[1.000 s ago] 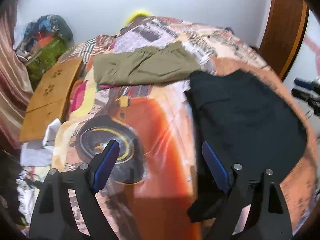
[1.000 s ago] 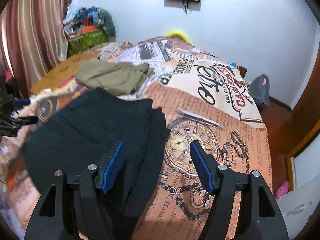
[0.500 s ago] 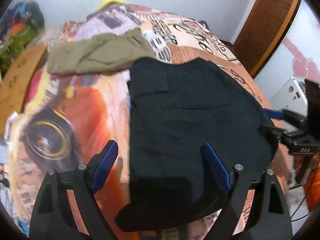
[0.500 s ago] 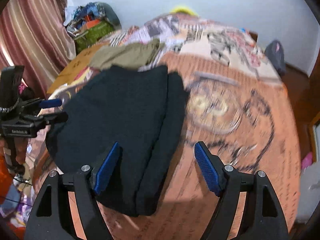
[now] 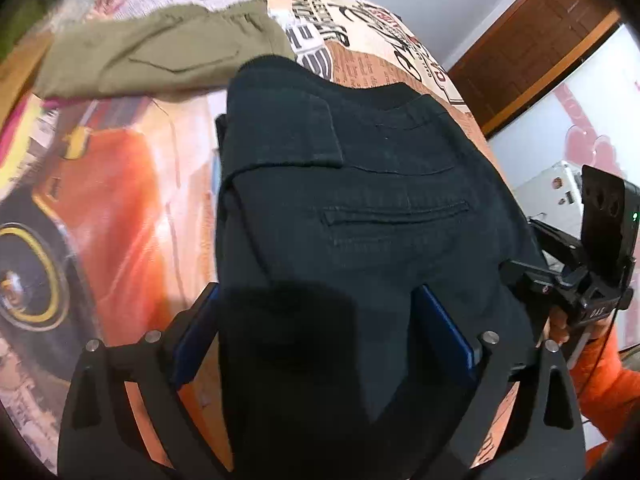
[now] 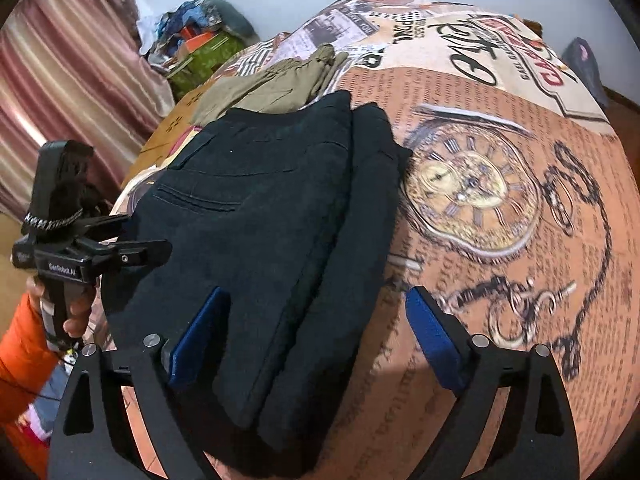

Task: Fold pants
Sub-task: 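Grasp the folded black pants with the left gripper and lift them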

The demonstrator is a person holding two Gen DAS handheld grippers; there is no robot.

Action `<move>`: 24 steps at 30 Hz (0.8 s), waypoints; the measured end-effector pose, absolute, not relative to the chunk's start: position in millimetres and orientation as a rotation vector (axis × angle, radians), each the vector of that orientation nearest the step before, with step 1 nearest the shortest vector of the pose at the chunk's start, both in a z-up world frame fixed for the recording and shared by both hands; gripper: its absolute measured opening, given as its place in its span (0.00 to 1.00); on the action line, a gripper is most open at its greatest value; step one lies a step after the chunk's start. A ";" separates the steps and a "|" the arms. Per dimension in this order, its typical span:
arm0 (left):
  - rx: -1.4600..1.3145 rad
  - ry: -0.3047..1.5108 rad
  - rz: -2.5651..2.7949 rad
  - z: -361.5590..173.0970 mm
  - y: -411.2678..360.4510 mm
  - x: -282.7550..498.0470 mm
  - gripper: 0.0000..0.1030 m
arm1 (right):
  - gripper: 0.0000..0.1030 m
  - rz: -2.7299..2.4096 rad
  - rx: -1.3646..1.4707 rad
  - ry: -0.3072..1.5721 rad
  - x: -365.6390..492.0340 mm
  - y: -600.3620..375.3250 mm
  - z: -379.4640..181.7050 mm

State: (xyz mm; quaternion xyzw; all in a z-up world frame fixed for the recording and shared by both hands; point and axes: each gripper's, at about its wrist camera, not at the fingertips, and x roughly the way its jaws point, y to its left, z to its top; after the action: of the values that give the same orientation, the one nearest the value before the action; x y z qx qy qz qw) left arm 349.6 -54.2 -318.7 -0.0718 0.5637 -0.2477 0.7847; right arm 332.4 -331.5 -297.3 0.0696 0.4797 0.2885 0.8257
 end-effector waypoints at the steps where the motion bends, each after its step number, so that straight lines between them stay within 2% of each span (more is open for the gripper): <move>1: -0.166 1.221 -0.542 -319.4 -54.1 352.5 0.95 | 0.89 0.622 0.147 1.021 333.3 -330.2 -297.2; 10: -0.140 1.227 -0.595 -315.9 -69.5 372.1 0.94 | 0.85 0.701 0.116 1.038 350.2 -316.6 -297.4; 16: -0.137 1.211 -0.632 -309.5 -76.9 374.9 0.87 | 0.65 0.728 0.138 1.049 356.1 -317.3 -294.1; 18: -0.134 1.207 -0.655 -307.2 -79.3 374.2 0.86 | 0.52 0.746 0.124 1.055 356.3 -315.6 -290.9; 21: -0.118 1.197 -0.660 -303.4 -81.2 370.4 0.81 | 0.44 0.745 0.087 1.038 353.1 -310.8 -285.1; 24: -0.106 1.187 -0.637 -297.8 -78.2 368.4 0.65 | 0.37 0.737 0.056 1.015 349.2 -307.1 -278.5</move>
State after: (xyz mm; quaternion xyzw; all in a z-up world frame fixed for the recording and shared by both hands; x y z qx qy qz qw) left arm 368.4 -78.2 -297.8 -0.0493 0.5495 -0.2949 0.7802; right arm 349.2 -307.1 -278.5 0.0263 0.4747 0.3448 0.8093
